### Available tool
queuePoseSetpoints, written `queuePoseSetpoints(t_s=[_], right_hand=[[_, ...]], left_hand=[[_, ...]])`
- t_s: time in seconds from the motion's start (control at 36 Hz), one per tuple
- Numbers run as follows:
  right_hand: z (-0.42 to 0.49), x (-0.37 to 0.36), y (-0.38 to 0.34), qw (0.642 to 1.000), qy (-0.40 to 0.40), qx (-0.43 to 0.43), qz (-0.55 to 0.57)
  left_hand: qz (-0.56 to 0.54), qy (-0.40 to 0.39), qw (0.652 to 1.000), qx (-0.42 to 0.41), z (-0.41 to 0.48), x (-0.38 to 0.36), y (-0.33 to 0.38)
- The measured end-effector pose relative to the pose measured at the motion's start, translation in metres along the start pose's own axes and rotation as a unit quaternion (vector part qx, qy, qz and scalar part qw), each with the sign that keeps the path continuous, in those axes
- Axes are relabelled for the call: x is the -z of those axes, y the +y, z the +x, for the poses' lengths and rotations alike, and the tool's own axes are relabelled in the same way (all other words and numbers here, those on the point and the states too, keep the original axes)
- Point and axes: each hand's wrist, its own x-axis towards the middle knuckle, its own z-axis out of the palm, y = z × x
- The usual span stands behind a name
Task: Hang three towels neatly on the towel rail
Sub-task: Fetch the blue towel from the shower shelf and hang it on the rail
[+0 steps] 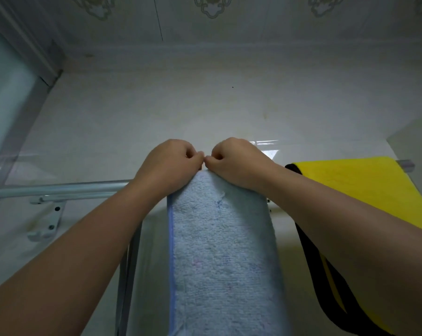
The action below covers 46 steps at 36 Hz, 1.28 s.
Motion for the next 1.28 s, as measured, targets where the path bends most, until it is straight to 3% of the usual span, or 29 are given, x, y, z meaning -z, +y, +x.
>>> queuePoseSetpoints(t_s=[0.08, 0.22, 0.36, 0.58, 0.72, 0.83, 0.94, 1.06, 1.17, 1.28], right_hand=[[-0.006, 0.002, 0.001, 0.999, -0.044, -0.005, -0.016], [-0.007, 0.009, 0.002, 0.992, -0.12, -0.047, 0.008], [-0.006, 0.009, 0.0, 0.989, -0.131, -0.065, 0.006], [-0.02, 0.009, -0.002, 0.997, -0.046, -0.054, -0.043], [-0.04, 0.013, -0.002, 0.996, 0.032, -0.077, 0.016], [-0.055, 0.015, 0.0, 0.991, 0.098, -0.081, 0.039], [-0.071, 0.016, -0.003, 0.98, 0.166, -0.101, 0.034], [-0.082, 0.018, -0.006, 0.972, 0.181, -0.146, 0.028], [-0.083, 0.024, -0.011, 0.957, 0.093, -0.253, 0.109], [-0.087, 0.027, -0.014, 0.905, -0.017, -0.297, 0.303]], left_hand=[[0.015, -0.045, 0.999, -0.009, -0.006, 0.003, 0.0], [-0.023, -0.162, 0.985, 0.045, -0.004, 0.011, 0.003], [-0.007, -0.212, 0.975, 0.061, -0.002, 0.015, 0.008], [0.042, -0.119, 0.992, 0.003, -0.019, 0.015, 0.001], [-0.005, 0.06, 0.998, -0.029, -0.051, 0.016, -0.008], [0.03, 0.18, 0.981, -0.06, -0.071, 0.019, -0.012], [-0.074, 0.113, 0.989, 0.055, -0.083, 0.017, -0.011], [-0.199, 0.037, 0.969, 0.139, -0.087, 0.011, -0.007], [-0.324, -0.004, 0.924, 0.202, -0.086, 0.012, -0.001], [-0.372, -0.007, 0.904, 0.211, -0.086, 0.013, -0.002]])
